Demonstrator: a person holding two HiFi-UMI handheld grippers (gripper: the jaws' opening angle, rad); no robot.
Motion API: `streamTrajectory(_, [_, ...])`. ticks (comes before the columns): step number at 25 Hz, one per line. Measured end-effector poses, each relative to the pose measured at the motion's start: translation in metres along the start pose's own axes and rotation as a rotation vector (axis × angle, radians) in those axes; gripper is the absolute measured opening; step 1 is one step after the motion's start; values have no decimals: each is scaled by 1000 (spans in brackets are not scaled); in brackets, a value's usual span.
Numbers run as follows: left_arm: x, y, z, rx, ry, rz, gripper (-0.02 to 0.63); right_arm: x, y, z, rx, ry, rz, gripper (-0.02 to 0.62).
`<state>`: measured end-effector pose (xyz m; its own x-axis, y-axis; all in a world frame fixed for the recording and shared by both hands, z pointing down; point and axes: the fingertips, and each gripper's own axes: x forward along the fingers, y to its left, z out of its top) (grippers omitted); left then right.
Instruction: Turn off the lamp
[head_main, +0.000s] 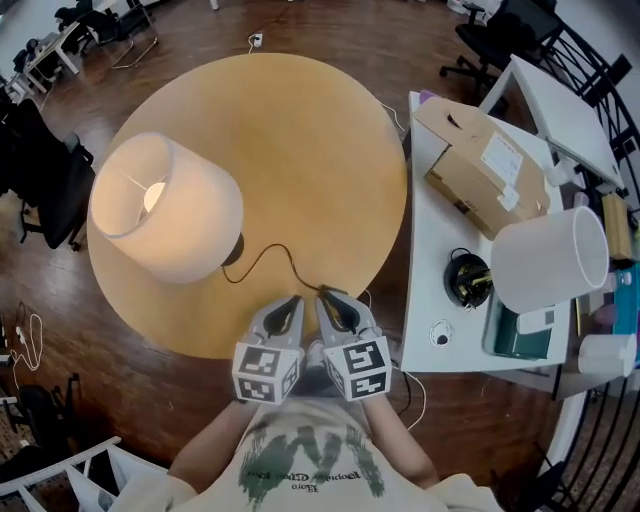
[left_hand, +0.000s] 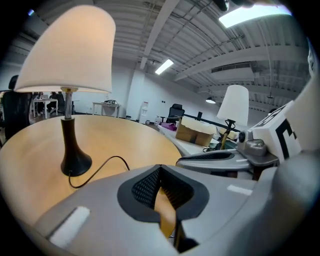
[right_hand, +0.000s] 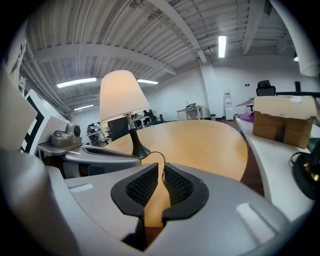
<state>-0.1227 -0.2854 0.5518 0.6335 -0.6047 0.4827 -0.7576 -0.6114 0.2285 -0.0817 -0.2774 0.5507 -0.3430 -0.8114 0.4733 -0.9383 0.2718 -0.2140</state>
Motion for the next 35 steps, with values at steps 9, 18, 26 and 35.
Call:
streamTrajectory(9, [54, -23, -35, 95, 130, -95, 66, -15, -41, -24, 38, 37, -118, 37])
streamTrajectory(18, [81, -24, -49, 135, 208, -93, 83, -26, -60, -38, 79, 51, -158, 37])
streamTrajectory(26, [86, -29, -48, 119, 208, -109, 91, -28, -65, -37, 83, 45, -162, 37])
streamTrajectory(35, [91, -32, -55, 94, 226, -108, 22, -30, -70, -35, 77, 47, -172, 37])
